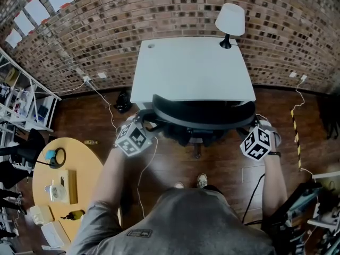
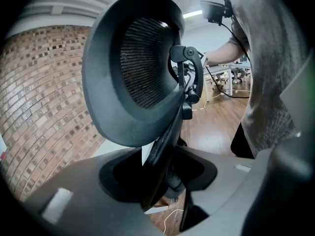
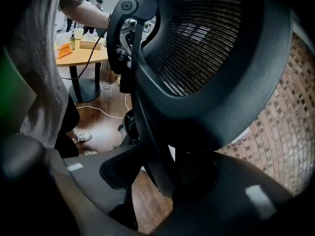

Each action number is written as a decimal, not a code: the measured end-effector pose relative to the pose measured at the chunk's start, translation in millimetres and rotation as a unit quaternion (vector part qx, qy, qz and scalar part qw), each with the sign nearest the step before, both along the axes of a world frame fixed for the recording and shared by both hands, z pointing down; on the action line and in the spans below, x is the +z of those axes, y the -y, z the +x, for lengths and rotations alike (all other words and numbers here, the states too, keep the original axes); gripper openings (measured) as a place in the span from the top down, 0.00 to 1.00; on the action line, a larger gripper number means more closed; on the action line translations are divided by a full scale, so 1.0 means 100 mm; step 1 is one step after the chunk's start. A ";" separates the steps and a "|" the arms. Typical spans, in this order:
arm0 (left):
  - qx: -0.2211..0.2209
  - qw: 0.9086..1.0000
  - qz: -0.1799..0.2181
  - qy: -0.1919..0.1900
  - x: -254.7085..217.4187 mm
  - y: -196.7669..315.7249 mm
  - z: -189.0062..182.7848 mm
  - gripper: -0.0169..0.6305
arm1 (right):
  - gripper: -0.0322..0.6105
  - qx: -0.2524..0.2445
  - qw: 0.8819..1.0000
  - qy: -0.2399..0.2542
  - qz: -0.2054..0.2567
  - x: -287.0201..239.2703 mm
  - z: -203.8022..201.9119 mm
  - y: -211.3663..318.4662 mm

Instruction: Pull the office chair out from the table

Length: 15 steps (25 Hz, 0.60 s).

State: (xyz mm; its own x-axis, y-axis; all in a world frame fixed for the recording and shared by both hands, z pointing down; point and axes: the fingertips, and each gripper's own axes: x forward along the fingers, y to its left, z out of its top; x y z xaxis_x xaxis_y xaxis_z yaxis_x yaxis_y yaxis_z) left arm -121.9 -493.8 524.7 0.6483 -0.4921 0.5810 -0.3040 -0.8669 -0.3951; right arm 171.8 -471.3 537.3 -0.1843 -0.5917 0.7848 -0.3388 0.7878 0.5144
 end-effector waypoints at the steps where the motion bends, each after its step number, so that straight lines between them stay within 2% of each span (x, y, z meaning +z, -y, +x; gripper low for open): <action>1: 0.001 1.000 -0.001 -0.001 0.01 -0.03 0.00 0.67 | 0.62 0.002 1.000 0.000 0.001 0.02 0.00 -0.02; 15: 0.004 1.000 -0.004 -0.005 -0.05 -0.34 -0.12 0.68 | 0.61 0.001 1.000 0.002 0.002 -0.04 -0.12 -0.33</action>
State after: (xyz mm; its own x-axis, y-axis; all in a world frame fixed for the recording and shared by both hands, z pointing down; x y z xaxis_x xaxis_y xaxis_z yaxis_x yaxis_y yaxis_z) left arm -133.7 -459.8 519.7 0.6580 -0.4820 0.5786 -0.3011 -0.8726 -0.3845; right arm 159.8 -438.3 533.4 -0.1855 -0.5949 0.7821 -0.3428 0.7851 0.5159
